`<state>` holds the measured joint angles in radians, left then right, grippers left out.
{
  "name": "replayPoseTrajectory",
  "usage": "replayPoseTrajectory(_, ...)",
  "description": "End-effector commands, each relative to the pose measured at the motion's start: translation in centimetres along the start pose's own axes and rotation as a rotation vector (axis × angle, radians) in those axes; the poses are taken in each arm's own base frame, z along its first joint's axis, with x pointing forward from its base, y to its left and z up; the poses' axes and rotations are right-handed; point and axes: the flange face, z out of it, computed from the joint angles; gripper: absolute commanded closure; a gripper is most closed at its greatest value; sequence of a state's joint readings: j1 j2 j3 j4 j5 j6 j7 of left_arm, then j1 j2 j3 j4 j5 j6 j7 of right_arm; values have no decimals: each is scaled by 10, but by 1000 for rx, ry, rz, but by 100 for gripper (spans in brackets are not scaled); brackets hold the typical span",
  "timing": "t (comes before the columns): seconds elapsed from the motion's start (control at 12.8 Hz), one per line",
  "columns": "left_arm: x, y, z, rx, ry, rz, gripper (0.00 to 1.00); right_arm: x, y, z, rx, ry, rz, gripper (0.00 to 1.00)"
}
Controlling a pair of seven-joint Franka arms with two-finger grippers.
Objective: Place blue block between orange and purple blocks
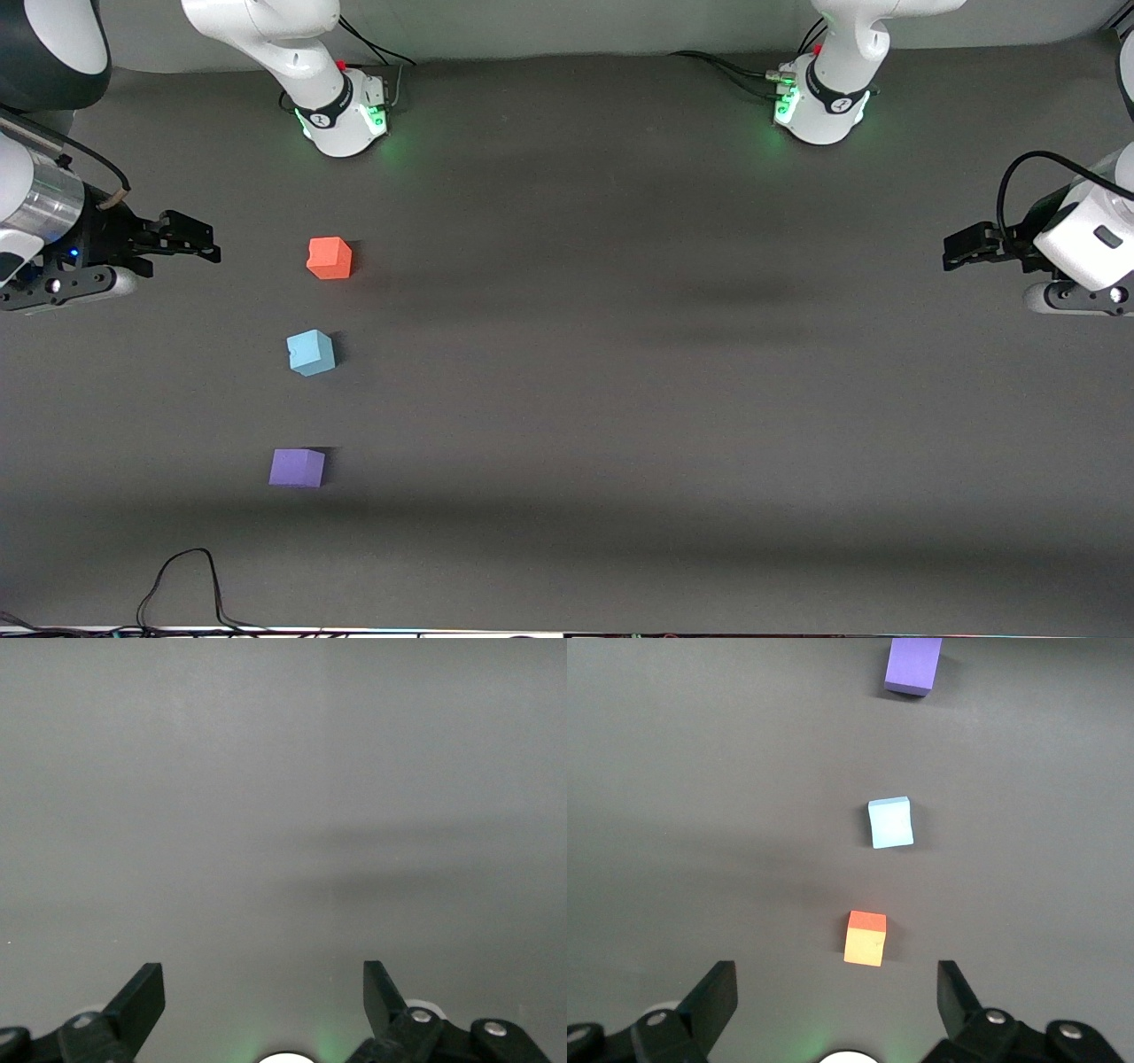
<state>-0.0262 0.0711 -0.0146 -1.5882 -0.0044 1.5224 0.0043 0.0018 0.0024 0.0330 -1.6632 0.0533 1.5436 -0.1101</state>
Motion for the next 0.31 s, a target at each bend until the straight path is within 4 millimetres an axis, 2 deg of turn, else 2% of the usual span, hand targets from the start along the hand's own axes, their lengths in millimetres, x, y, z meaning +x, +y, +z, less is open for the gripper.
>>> replayPoseTrajectory(0.0,-3,3,-3,-8,-6,3,0,-13,-3,-16,-23,3,37,0)
replayPoseTrajectory(0.23,-3,3,-3,-8,-6,3,0,-15,-2,-19,-21,-6,72,0)
